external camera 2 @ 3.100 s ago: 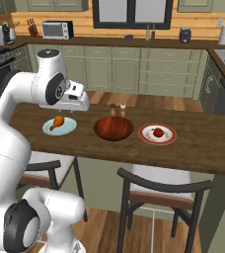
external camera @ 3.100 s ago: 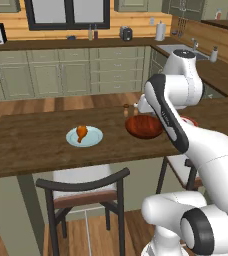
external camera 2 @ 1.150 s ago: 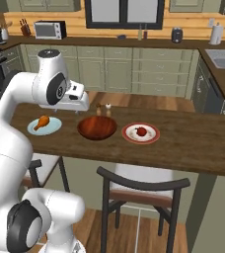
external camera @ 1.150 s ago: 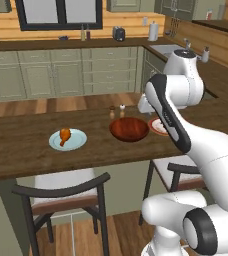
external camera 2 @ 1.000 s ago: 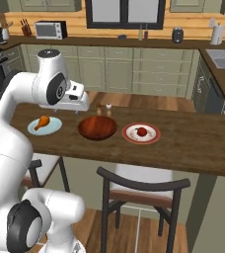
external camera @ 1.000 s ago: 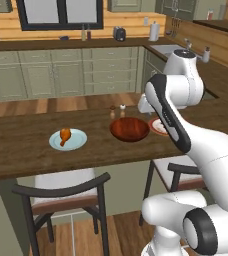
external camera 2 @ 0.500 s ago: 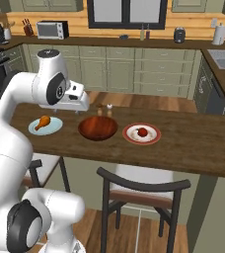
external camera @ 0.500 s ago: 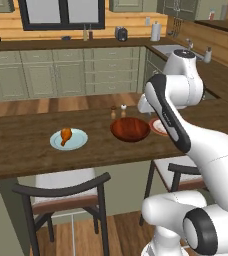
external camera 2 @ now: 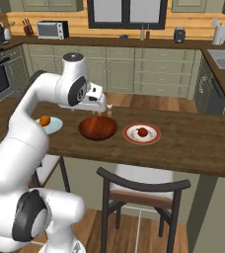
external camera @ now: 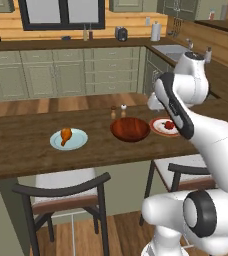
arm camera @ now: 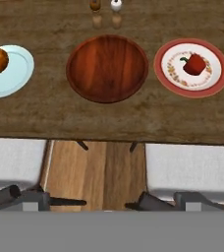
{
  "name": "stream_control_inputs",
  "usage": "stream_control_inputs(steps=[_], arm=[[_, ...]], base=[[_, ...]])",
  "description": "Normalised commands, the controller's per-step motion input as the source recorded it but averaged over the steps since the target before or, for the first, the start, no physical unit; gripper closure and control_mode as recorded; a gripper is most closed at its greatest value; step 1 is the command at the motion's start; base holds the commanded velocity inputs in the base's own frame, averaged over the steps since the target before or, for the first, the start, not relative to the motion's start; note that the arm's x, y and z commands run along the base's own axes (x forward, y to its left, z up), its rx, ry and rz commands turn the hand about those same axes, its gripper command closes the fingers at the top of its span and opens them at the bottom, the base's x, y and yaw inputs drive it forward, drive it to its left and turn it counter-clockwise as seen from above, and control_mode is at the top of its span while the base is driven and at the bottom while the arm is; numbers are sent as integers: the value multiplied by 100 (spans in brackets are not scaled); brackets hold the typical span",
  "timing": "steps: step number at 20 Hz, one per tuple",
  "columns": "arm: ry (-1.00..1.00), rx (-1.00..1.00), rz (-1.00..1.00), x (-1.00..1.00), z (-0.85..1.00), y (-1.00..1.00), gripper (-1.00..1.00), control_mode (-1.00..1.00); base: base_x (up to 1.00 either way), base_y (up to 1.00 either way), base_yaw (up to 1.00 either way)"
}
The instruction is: Pick the chicken drumstick and bell pepper from their plates and place them in the bowl. Then put the bowl in the fridge.
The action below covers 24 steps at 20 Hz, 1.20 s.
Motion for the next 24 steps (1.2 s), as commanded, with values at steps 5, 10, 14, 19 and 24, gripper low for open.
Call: stream_control_inputs(steps=[5,10,14,19,24], arm=[[13,9,9,76,-46,-100,-100,-100],[14,0,34,56,-60,-100,-100,-100],[15,0,38,46,-57,-95,-100,-100],[9,0,25,79,-36,-44,-100,-100],[0,-4,18,61,-38,-12,-100,-100]], base=[[0,0,0],[0,0,0],[0,0,0],[0,0,0],[0,0,0]])
